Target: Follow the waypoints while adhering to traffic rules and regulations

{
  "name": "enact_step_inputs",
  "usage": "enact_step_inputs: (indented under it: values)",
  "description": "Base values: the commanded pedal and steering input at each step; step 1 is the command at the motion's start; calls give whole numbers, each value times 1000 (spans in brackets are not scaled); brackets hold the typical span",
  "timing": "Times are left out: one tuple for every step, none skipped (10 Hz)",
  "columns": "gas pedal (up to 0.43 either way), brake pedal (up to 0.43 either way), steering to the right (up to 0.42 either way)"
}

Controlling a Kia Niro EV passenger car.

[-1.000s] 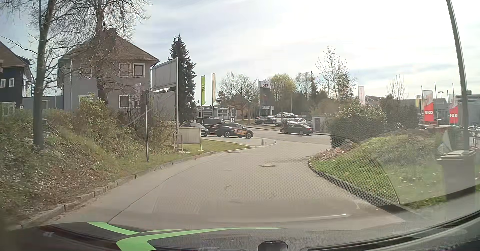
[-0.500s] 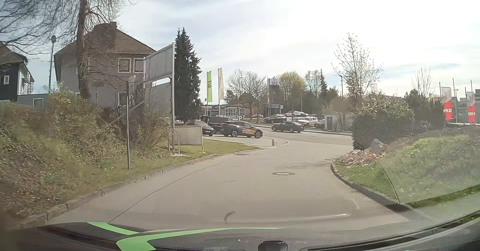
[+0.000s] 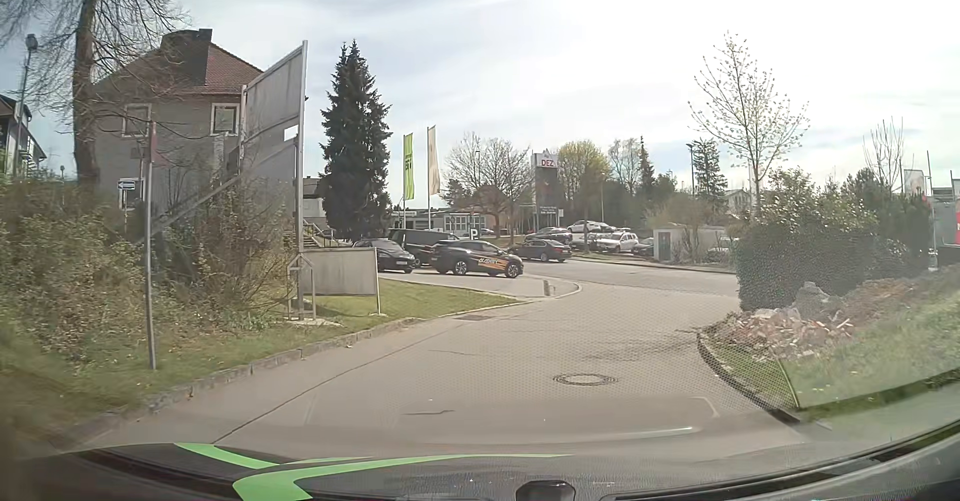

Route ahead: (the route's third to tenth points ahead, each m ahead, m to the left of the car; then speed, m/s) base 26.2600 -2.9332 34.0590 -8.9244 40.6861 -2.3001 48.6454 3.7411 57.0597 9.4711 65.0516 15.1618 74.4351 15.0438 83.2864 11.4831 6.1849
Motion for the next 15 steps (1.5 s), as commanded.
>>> enact_step_inputs:
  values:
    - [110,0,41]
    - [79,0,47]
    - [47,0,55]
    - [20,0,59]
    - [0,0,65]
    - [0,0,71]
    - [0,0,76]
    - [0,0,85]
    - [0,0,95]
    - [0,0,104]
    - [0,0,115]
    - [0,0,127]
    - [0,67,143]
    - [0,159,155]
    - [0,183,164]
